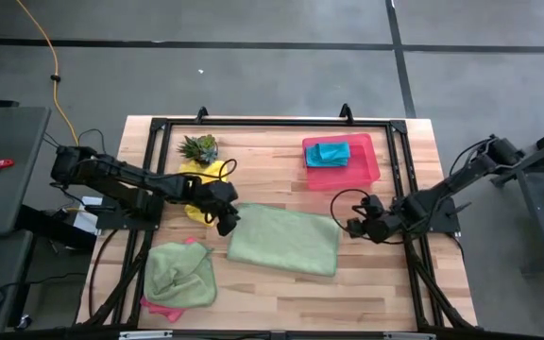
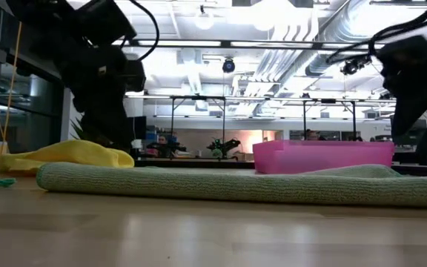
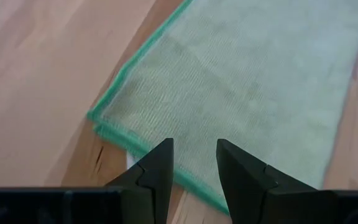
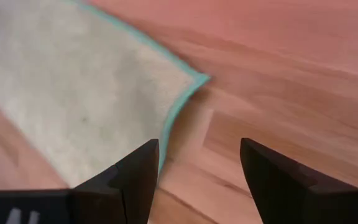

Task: Fold microfiber towels
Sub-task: Fold the right green microfiber cloth

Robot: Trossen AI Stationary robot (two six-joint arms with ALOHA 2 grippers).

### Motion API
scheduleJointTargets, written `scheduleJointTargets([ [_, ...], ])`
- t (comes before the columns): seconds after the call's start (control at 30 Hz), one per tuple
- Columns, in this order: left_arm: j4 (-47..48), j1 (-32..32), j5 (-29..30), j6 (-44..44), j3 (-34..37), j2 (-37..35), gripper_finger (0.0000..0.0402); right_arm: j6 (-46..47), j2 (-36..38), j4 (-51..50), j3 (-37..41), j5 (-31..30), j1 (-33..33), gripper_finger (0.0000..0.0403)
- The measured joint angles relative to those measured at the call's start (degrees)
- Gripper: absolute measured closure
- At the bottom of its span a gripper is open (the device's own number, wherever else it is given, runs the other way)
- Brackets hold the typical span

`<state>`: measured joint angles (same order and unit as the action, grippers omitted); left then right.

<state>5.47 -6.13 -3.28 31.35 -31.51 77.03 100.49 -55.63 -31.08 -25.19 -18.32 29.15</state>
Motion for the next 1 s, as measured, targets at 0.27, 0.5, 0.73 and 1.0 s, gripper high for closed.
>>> scheduleJointTargets([
  [0.27, -9.1, 0.0, 0.4, -1.4, -0.1, 0.0, 0.0289, 4.9, -4.7, 5.4, 0.0, 4.6, -3.1, 0.0185],
  [0.5, -11.7, 0.1, -1.2, -1.5, -0.1, 4.7, 0.0289, 5.1, -12.2, 16.2, 0.0, 7.0, -5.9, 0.0185],
  [0.73, -13.7, 3.3, -2.3, -1.1, -0.1, 12.1, 0.0289, 8.9, -18.0, 21.4, 0.0, 7.1, -6.7, 0.0185],
  [1.0, -17.4, 6.2, -1.7, 0.0, -0.4, 18.2, 0.0289, 9.1, -22.9, 32.6, 0.0, 3.5, -7.3, 0.0185],
])
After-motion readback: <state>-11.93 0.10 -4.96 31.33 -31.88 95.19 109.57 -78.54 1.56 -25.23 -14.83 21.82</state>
